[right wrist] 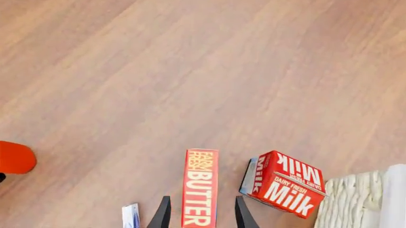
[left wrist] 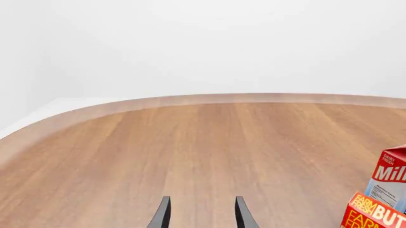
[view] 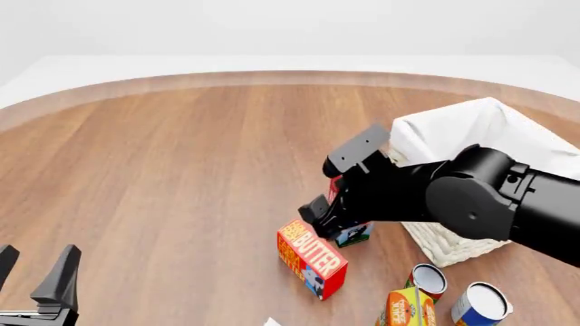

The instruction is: Pick up the cream cheese box and the butter, and put them in the basket.

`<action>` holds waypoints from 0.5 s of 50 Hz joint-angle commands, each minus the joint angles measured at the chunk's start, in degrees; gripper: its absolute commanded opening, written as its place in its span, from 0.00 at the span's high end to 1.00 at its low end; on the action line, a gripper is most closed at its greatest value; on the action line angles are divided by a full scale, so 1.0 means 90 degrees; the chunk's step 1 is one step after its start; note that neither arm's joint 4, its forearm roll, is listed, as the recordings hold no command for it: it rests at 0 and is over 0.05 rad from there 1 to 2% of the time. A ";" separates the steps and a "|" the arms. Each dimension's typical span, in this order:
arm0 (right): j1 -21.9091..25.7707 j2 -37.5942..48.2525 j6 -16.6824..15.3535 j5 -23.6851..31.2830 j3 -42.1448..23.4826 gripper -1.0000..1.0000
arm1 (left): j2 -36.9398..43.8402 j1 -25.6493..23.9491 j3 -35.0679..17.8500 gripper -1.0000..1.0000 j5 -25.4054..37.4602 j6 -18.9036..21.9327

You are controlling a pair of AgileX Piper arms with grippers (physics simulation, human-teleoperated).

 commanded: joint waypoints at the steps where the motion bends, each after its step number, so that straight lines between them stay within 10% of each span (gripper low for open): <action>1: 0.0122 0.0182 0.0153 -0.0213 0.0150 0.00 | 0.0000 0.0000 0.0000 0.00 0.0000 0.0000; 25: 0.0103 0.0639 0.0481 -0.0831 0.0534 0.00 | 0.0000 0.0000 0.0000 0.00 0.0000 0.0000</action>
